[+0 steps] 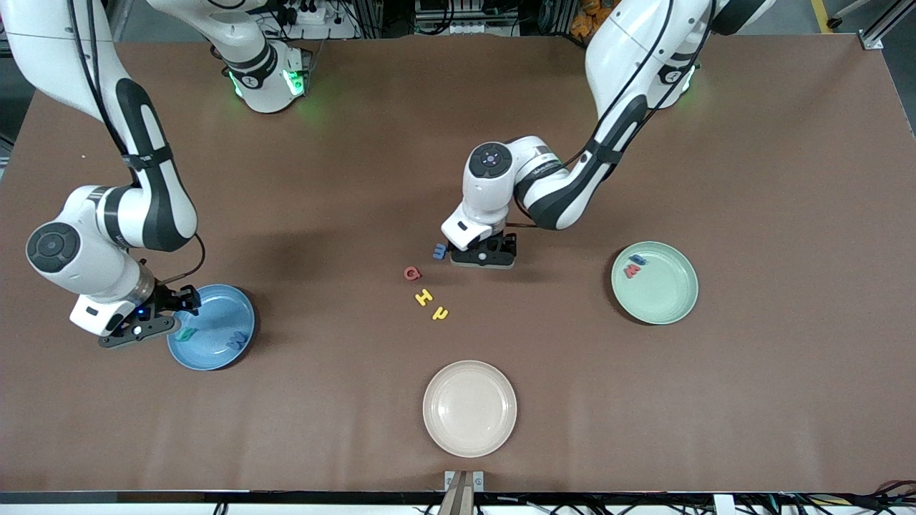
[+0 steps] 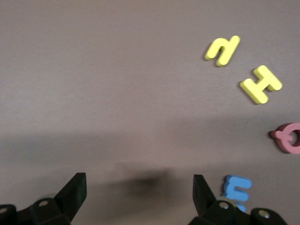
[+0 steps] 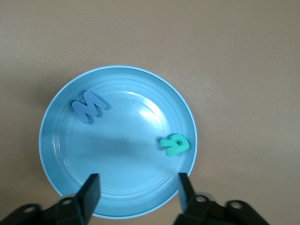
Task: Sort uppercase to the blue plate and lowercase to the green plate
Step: 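Carry the teal R to the blue plate while the left gripper reaches letters, then release the R on the blue plate while the left gripper lowers to the E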
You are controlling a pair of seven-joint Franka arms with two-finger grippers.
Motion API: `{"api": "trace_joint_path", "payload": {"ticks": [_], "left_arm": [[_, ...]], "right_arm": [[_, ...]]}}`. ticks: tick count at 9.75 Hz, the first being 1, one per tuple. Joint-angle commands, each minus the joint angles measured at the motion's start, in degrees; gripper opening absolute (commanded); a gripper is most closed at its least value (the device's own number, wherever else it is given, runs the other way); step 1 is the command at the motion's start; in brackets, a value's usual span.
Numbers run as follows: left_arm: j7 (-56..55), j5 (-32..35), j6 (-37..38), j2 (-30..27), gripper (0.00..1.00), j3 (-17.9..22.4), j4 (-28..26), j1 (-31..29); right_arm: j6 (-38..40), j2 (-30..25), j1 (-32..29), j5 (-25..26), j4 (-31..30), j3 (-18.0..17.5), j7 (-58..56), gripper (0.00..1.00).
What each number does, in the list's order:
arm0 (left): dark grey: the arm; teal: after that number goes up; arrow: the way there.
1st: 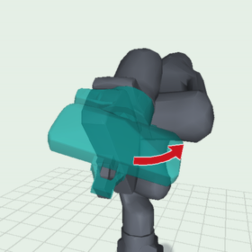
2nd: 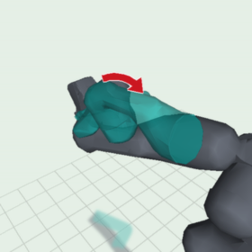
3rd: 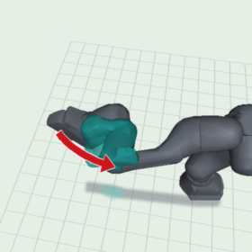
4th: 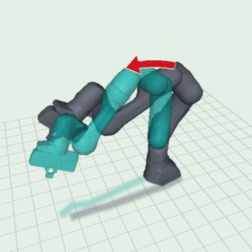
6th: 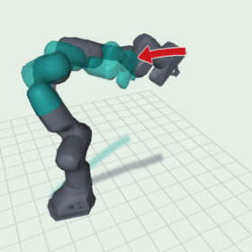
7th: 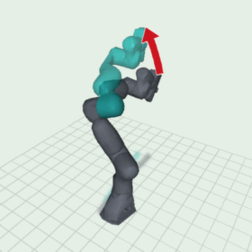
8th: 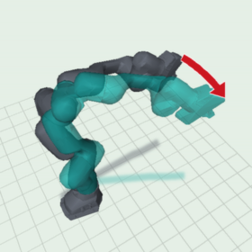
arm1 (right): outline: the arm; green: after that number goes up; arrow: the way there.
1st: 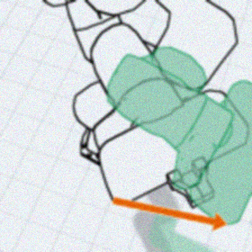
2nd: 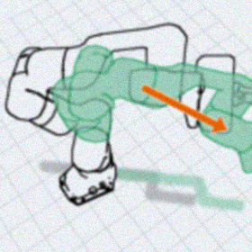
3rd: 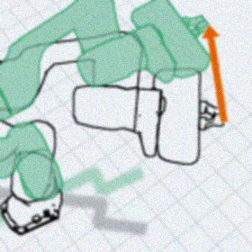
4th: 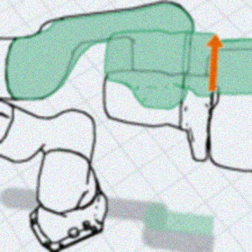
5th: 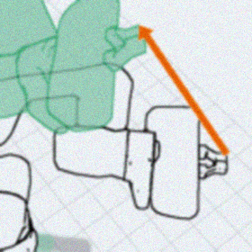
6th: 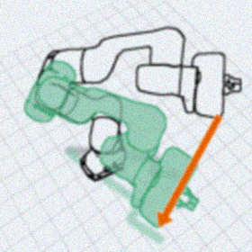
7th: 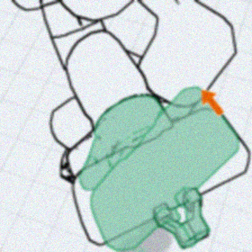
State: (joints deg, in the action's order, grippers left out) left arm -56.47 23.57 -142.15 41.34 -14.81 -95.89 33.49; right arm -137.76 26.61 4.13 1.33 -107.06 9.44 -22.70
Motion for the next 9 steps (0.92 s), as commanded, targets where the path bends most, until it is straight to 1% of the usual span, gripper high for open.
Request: {"api": "trace_joint_path", "payload": {"ticks": [1, 2, 4, 6, 9], "left_arm": [[-1.89, 1.39, 0.65, 3.04, 1.0, 2.32, 5.09, 3.68], [-2.93, 0.17, 0.65, 3.48, 1.0, 2.24, 6.4, 3.68], [-5.83, -2.91, 0.48, 4.01, 1.0, 1.98, 7.2, 5.09], [-9.7, -3.36, 0.47, 5.5, 1.0, 1.8, 7.82, 6.49], [-9.62, -3.27, 0.39, 6.73, 1.0, 1.8, 8.26, 7.81]], "right_arm": [[0.74, 0.19, -1.49, -0.37, 1.07, -0.56, -0.15, 1.0], [0.83, 0.11, -2.11, -0.37, 1.07, -0.56, 0.28, 1.0], [1.7, 0.19, -1.77, -0.37, 1.07, -0.56, 5.44, 1.0], [3.64, 0.19, -0.45, -0.37, 1.24, -0.73, 11.6, 1.0], [5.04, 0.19, -0.09, -0.45, 1.33, -0.91, 15.84, 1.0]]}}
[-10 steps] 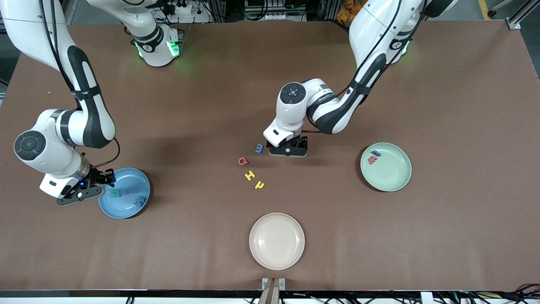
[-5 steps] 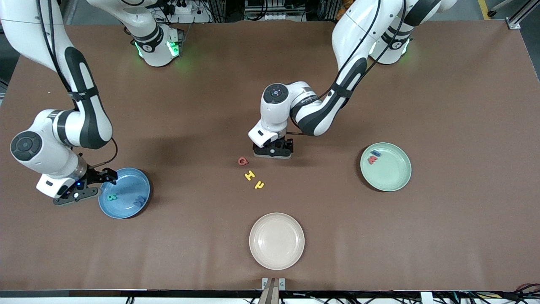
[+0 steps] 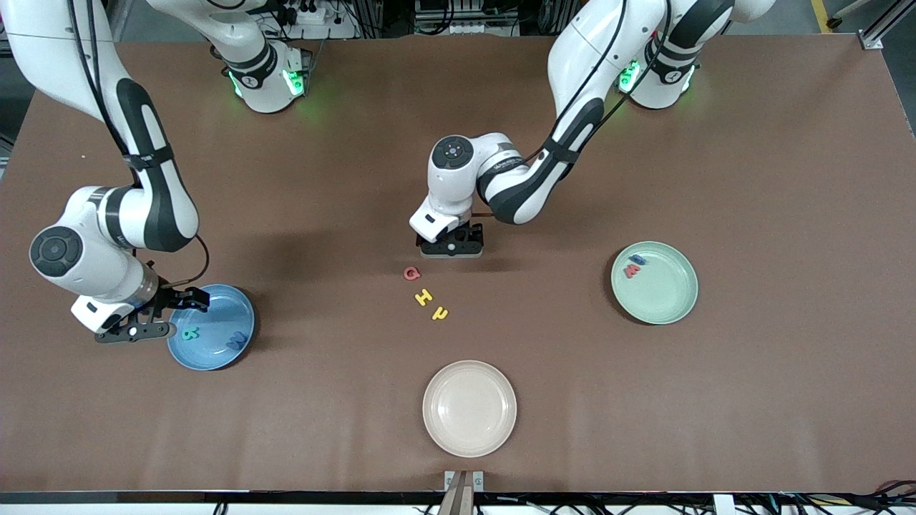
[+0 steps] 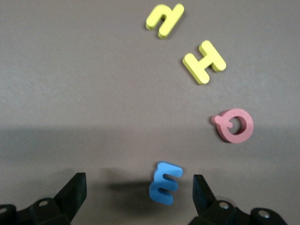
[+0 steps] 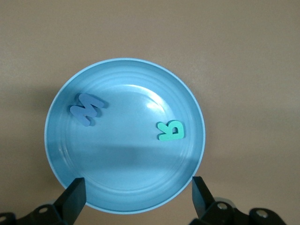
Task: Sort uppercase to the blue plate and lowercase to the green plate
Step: 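Release the R on the blue plate while the left gripper lowers to the E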
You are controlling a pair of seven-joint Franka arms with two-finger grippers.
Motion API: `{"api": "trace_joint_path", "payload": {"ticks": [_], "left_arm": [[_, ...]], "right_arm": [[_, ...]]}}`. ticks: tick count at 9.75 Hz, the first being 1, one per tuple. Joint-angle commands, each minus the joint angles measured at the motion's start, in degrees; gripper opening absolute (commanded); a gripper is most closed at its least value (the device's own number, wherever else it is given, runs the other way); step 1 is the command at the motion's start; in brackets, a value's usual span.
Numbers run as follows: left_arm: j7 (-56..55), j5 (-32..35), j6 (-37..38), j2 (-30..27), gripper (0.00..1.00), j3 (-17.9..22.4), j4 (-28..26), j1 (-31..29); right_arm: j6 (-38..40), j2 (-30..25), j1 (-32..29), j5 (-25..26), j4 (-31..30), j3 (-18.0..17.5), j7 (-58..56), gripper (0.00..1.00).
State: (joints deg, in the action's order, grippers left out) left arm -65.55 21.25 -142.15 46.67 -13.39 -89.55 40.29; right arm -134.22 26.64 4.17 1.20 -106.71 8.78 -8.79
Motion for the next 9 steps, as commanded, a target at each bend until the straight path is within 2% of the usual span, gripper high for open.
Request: {"api": "trace_joint_path", "payload": {"ticks": [1, 5, 9], "left_arm": [[-0.54, -0.95, 0.29, 2.1, 1.0, 0.38, 2.71, 1.11], [0.95, 0.45, 0.03, 3.86, 1.0, 0.9, 3.33, 2.16], [7.53, 2.39, 0.03, 4.22, 1.0, 1.08, 4.29, 1.9]], "right_arm": [[1.5, 0.16, 0.31, -0.32, 1.06, -0.26, 2.71, 1.0], [1.5, 0.16, 0.66, -0.32, 1.32, -0.26, 2.9, 1.0], [1.5, 0.16, 1.19, -0.32, 1.32, -0.26, 5.18, 1.0]]}}
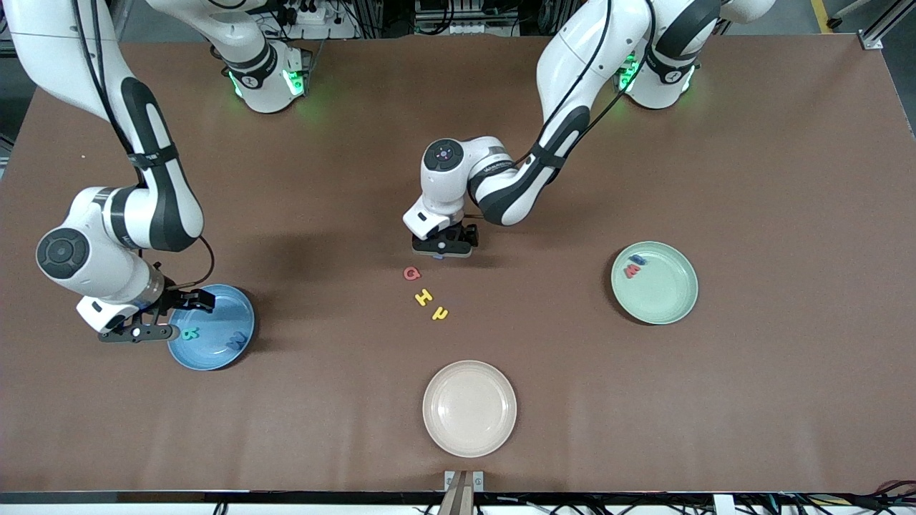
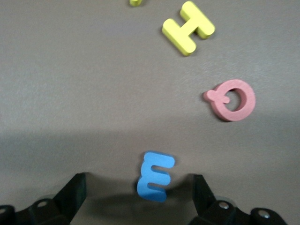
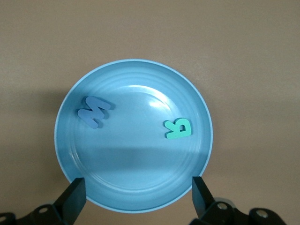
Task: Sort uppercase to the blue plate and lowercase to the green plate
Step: 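Release the R on the blue plate while the left gripper lowers to the E, then close the left gripper on the blue E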
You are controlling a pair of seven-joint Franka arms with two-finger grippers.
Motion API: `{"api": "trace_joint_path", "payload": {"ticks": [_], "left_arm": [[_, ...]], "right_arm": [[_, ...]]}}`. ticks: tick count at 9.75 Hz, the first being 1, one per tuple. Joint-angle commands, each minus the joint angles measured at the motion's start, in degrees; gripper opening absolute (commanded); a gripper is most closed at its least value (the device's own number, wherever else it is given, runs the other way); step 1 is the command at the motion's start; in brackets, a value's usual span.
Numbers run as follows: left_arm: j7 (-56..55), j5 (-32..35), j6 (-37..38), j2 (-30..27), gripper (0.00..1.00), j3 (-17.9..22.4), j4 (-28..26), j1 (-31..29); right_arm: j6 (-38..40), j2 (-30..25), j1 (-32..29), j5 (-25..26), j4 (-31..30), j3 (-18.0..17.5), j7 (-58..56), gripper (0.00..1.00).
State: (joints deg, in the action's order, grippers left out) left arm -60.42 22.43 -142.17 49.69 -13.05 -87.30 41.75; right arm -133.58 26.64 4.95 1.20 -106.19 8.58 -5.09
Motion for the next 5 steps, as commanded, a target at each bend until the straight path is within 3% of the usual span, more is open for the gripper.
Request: {"api": "trace_joint_path", "payload": {"ticks": [1, 3, 5], "left_arm": [[3.11, 1.21, 0.13, 1.19, 1.0, 0.75, 2.56, 0.35], [3.99, 1.21, 0.22, 1.11, 0.93, 0.75, 2.66, 0.0], [4.69, 1.21, 0.22, 1.19, 0.78, 1.01, 2.66, 0.0]], "right_arm": [[0.78, 0.16, 0.49, -0.32, 0.9, -0.06, 1.66, 1.0], [0.86, 0.16, 0.5, -0.32, 1.42, -0.06, 1.75, 1.0], [0.86, 0.16, 0.5, -0.32, 1.77, -0.06, 1.75, 1.0]]}}
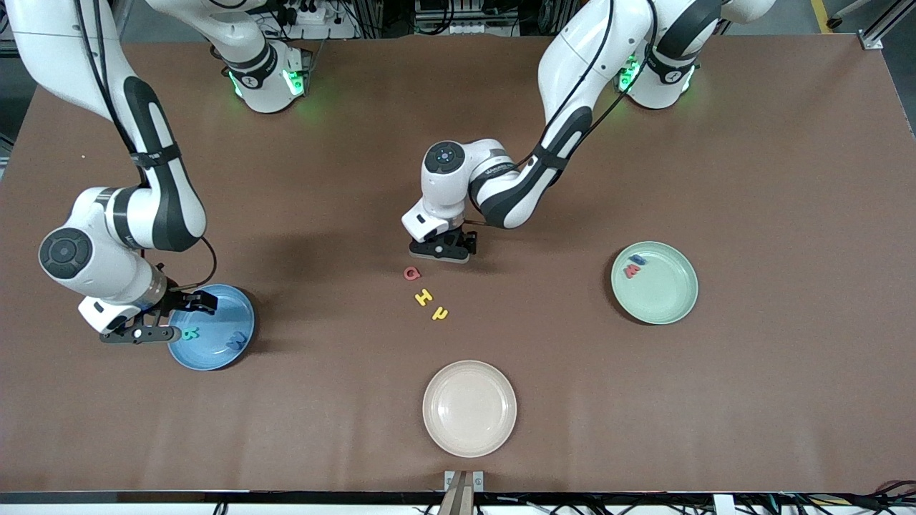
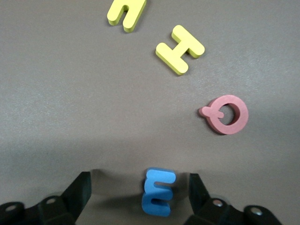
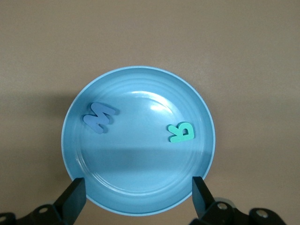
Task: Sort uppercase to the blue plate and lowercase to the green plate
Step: 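Close the left gripper on the blue E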
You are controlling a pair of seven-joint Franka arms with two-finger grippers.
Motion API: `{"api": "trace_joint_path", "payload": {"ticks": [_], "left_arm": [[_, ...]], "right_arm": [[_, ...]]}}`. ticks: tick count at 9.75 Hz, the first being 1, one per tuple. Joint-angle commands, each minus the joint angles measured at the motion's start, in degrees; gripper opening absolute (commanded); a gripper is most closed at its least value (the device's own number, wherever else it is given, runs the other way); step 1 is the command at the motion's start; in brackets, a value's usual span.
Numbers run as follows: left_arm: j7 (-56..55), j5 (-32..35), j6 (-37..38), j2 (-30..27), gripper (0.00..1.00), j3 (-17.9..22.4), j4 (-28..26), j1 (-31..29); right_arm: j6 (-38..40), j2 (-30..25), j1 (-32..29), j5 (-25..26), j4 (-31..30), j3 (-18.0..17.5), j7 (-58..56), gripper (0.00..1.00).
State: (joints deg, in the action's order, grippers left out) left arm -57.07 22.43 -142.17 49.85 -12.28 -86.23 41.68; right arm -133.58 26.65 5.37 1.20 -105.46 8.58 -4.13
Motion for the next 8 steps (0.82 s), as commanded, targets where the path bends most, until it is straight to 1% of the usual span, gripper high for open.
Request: {"api": "trace_joint_path", "payload": {"ticks": [1, 5, 7, 8], "left_arm": [[1.52, 1.03, 0.31, 1.12, 0.76, 0.76, 1.59, 0.16], [1.53, 0.59, 0.75, 1.3, 0.65, 0.77, 1.59, 0.51], [0.92, 0.07, 0.75, 1.56, 0.65, 0.68, 1.59, 0.68], [0.74, -2.46, 0.75, 1.39, 0.65, 0.42, 1.59, 0.68]], "right_arm": [[0.86, 0.16, -0.01, -0.32, 1.05, -0.06, 0.79, 1.0], [0.86, 0.16, -0.1, -0.32, 1.14, -0.06, 0.79, 1.0], [0.86, 0.16, -0.01, -0.32, 1.14, -0.06, 0.79, 1.0], [0.86, 0.16, -0.01, -0.32, 1.14, -0.06, 0.79, 1.0]]}}
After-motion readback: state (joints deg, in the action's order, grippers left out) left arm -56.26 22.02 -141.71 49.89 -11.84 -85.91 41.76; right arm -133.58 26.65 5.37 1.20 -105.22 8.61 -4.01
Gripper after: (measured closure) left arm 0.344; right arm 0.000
